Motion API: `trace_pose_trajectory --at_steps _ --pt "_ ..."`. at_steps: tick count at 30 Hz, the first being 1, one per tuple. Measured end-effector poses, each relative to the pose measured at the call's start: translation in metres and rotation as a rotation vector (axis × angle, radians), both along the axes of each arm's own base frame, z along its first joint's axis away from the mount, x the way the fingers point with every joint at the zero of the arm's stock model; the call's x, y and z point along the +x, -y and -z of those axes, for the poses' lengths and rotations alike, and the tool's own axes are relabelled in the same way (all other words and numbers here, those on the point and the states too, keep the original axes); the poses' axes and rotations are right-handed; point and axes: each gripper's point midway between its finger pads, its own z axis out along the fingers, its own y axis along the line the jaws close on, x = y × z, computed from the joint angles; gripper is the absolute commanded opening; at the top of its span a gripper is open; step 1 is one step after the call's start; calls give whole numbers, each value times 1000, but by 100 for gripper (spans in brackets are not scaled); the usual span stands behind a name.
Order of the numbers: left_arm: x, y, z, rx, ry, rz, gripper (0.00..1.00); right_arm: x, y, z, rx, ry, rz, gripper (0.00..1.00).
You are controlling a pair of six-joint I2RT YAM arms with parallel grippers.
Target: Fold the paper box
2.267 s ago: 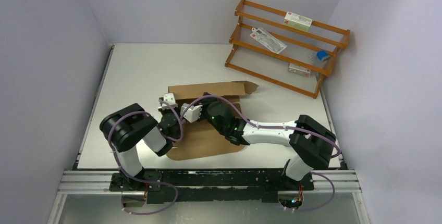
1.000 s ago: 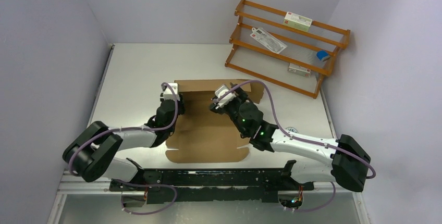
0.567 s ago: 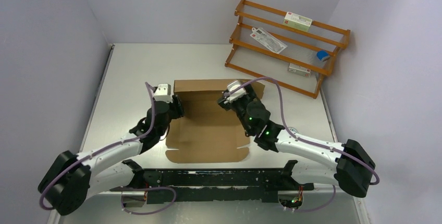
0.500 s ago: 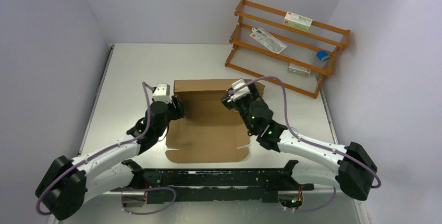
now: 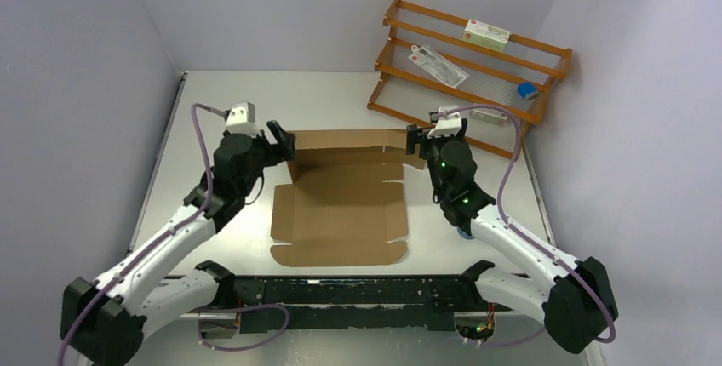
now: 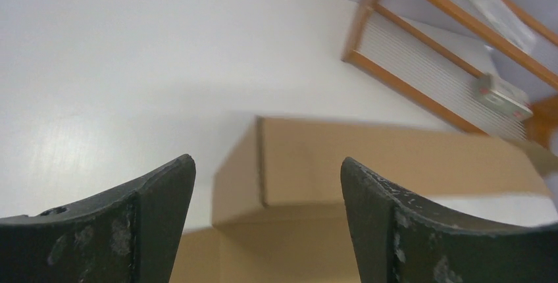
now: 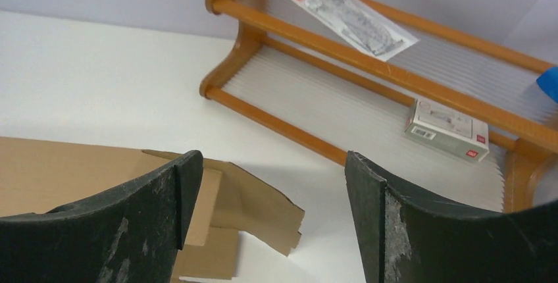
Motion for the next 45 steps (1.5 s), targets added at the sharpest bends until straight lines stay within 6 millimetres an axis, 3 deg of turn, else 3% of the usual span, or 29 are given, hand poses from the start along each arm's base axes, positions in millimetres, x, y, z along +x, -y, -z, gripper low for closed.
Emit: trace_pose_trajectory --at_steps 5,9,16,26,29,36,41,45 --pt "34 -29 30 1 -104 -58 85 15 10 24 -17 -84 14 85" --pt "42 -23 50 -23 -160 0 84 21 13 30 0 -104 -11 85" --pt "43 3 49 -73 -152 140 82 27 -8 56 1 -170 -109 86" --pt "43 18 54 -97 -163 218 83 26 -25 88 35 -237 -184 89" --pt "44 24 54 -110 -161 244 82 24 -31 95 70 -247 -209 99" --pt "42 29 54 -127 -164 278 82 20 -41 112 145 -268 -247 100" --pt "39 28 51 -126 -165 275 84 22 -34 110 169 -258 -201 100" --pt "37 21 47 -115 -166 241 84 23 -17 92 178 -206 -117 100"
